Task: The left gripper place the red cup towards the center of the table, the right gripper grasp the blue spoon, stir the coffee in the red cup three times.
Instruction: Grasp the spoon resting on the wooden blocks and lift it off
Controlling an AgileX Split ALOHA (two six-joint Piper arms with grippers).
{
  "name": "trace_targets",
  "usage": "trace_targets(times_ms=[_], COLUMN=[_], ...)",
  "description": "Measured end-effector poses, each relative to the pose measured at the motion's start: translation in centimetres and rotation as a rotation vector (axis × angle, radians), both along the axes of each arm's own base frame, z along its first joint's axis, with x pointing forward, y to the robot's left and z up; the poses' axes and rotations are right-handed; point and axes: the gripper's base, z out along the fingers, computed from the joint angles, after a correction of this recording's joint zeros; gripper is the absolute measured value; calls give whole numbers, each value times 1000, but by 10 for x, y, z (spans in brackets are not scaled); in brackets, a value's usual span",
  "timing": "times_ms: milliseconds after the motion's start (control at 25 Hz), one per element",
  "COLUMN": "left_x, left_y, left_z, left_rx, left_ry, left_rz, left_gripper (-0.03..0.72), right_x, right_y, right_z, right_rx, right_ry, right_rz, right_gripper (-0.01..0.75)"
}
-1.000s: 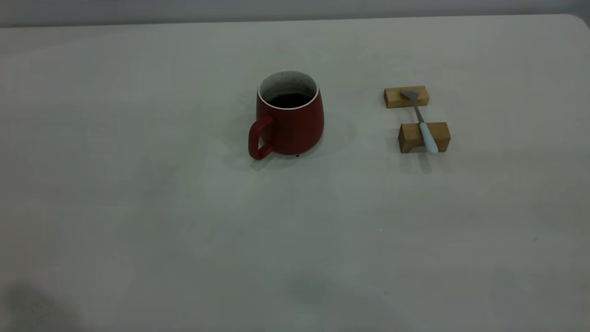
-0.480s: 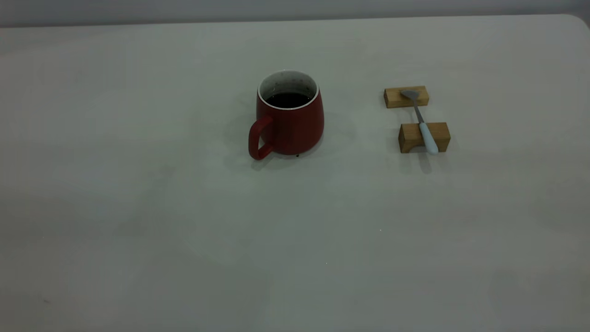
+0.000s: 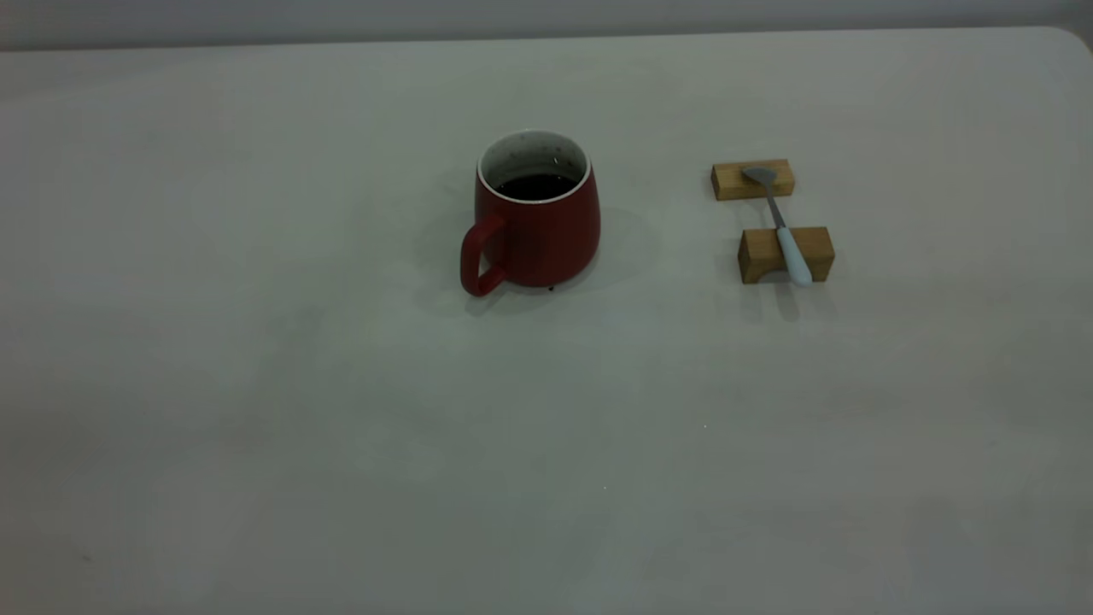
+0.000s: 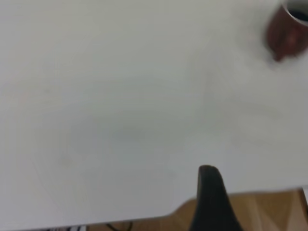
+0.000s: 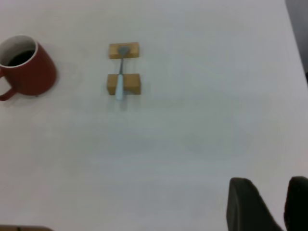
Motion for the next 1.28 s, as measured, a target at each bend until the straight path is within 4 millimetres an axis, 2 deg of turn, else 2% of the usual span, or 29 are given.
trace_targets(times_ms=[200, 720, 840, 1000, 1160, 1280], left_x=[-3, -3, -3, -3, -3, -3], left_y=[-1, -1, -1, -1, -1, -1], left_z=[-1, -1, -1, -1, -1, -1], left_rx=[-1, -2, -2, -3, -3, -3], left_ry=[-8, -7, -6, -6, -6, -6], left_rz=[84, 88, 88, 89, 89, 89], left_gripper=[551, 551, 551, 551, 551, 551], right_x=[0, 0, 5, 37, 83, 119], right_y=[2, 6, 10, 16, 22, 28], right_z=[0, 1, 3, 10, 10, 0], right_rx=[23, 67, 87, 93, 100, 136], right_ry=[1, -7, 12, 59, 99, 191], right_rz=[14, 39, 67, 137, 193, 233], right_gripper=[237, 237, 264, 388, 532, 570])
